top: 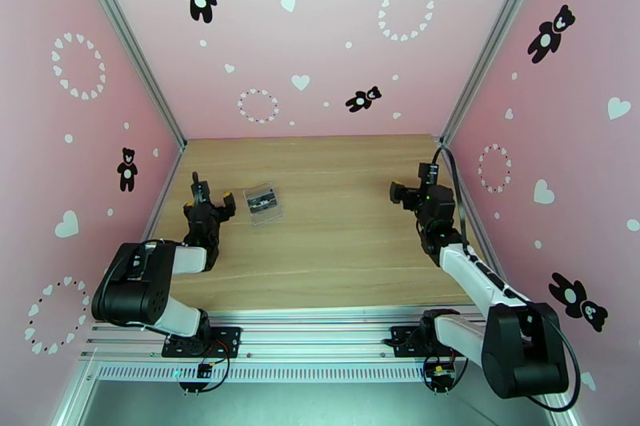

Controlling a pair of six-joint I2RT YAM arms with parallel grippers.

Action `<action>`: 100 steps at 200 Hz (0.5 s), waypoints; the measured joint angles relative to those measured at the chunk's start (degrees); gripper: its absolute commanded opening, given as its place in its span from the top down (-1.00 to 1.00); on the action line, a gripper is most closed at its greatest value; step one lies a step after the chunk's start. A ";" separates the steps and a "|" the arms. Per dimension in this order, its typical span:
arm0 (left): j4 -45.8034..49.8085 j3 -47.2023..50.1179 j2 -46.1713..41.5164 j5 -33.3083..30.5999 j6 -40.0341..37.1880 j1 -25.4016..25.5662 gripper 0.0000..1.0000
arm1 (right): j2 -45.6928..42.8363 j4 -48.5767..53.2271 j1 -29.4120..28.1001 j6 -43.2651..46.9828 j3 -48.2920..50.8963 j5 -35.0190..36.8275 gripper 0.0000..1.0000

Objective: Put the credit cards into the card holder

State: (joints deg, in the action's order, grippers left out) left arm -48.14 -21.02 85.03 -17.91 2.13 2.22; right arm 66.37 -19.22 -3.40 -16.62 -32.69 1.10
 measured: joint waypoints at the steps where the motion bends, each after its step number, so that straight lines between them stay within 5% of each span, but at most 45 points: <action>1: 0.35 -0.02 -0.26 -0.17 0.02 0.07 -0.97 | 0.00 0.07 0.00 -0.15 -0.04 -0.09 -0.98; 50: 37.51 -17.99 -19.56 -3.08 13.38 0.09 -0.97 | 4.70 7.80 -7.61 -6.16 -5.53 -10.36 -0.86; 100: 54.23 -17.31 -22.16 13.53 28.11 -0.63 -0.95 | 21.62 17.59 -21.81 -8.52 -23.71 -15.32 -0.59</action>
State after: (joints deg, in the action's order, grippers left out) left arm 6.09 -38.33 62.87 -4.38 30.24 1.58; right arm 87.99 -1.63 -25.21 -25.15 -56.40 -14.22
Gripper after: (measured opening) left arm 0.983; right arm 0.831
